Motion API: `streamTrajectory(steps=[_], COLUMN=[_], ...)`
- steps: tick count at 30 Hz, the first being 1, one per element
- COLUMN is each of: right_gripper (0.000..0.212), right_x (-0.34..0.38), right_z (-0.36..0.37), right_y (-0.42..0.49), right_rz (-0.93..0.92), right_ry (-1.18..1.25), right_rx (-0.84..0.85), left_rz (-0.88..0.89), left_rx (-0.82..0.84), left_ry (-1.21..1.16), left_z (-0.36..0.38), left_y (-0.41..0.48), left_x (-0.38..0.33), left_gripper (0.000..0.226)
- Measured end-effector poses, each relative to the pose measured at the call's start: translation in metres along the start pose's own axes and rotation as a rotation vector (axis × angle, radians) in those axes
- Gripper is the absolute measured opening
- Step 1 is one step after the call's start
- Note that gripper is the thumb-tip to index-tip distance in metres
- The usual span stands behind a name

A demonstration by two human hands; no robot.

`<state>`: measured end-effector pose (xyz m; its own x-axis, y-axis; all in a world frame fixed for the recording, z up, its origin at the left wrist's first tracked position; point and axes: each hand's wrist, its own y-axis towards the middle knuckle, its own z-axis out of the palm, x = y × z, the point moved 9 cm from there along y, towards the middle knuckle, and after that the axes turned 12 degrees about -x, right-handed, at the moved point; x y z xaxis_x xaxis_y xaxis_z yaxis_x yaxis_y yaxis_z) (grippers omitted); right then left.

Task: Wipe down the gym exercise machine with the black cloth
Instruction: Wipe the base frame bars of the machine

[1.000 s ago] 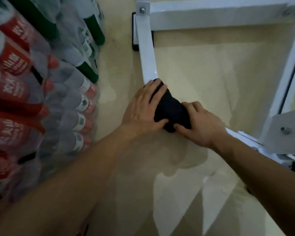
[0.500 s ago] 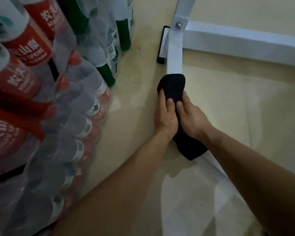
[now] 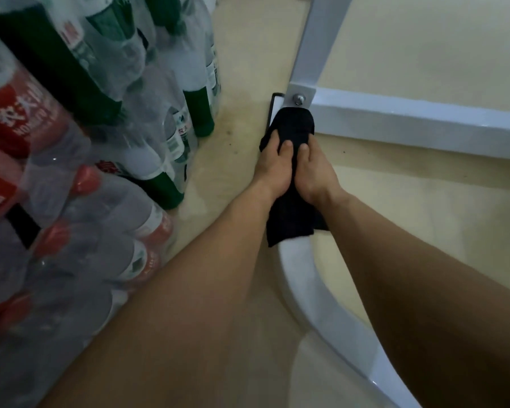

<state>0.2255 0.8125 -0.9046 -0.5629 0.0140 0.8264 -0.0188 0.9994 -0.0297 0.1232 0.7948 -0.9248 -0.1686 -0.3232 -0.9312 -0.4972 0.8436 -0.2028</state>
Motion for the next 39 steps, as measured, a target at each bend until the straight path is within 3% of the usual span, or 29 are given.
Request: streamTrajectory(steps=[5, 12, 15, 18, 20, 23, 26, 28, 31, 35, 39], right_gripper=[0.050, 0.049, 0.048, 0.053, 0.062, 0.067, 0.070, 0.070, 0.073, 0.078, 0.060], right_x=[-0.004, -0.022, -0.030, -0.043, -0.057, -0.080, -0.094, -0.087, -0.075, -0.075, -0.096], right_z=[0.000, -0.026, -0.052, -0.086, -0.109, -0.143, -0.160, -0.157, -0.143, -0.143, -0.165], right_y=[-0.012, -0.128, -0.187, -0.231, -0.260, -0.291, -0.296, -0.292, -0.282, -0.280, -0.307], right_rz=[0.023, 0.046, -0.023, -0.213, -0.345, -0.443, -0.485, -0.516, -0.533, -0.548, -0.610], right_ry=[-0.026, -0.139, -0.376, -0.640, -0.804, -0.954, -0.990, -0.996, -1.019, -0.943, -0.963], right_rx=[0.041, 0.265, 0.382, 0.358, 0.302, 0.187, 0.118, 0.088, 0.005, -0.058, -0.094], left_rz=[-0.022, -0.059, -0.172, -0.232, -0.091, 0.197, 0.711, 0.907, 1.033, 1.044, 1.061], left_rx=[-0.003, 0.025, 0.065, 0.203, 0.267, 0.173, 0.179, 0.256, 0.298, 0.219, 0.234], left_ry=[-0.006, 0.065, 0.083, 0.149, 0.263, 0.510, 0.727, 0.846, 1.002, 1.017, 1.057], left_z=[-0.003, -0.027, -0.033, -0.033, -0.031, -0.033, -0.009, 0.009, 0.022, 0.025, 0.042], left_y=[-0.015, -0.140, -0.205, -0.269, -0.295, -0.315, -0.334, -0.332, -0.308, -0.296, -0.325], left_x=[0.009, 0.026, 0.042, 0.056, 0.054, 0.038, 0.012, 0.014, 0.014, 0.010, 0.015], left_gripper=[0.054, 0.053, 0.057, 0.061, 0.067, 0.078, 0.068, 0.062, 0.062, 0.060, 0.060])
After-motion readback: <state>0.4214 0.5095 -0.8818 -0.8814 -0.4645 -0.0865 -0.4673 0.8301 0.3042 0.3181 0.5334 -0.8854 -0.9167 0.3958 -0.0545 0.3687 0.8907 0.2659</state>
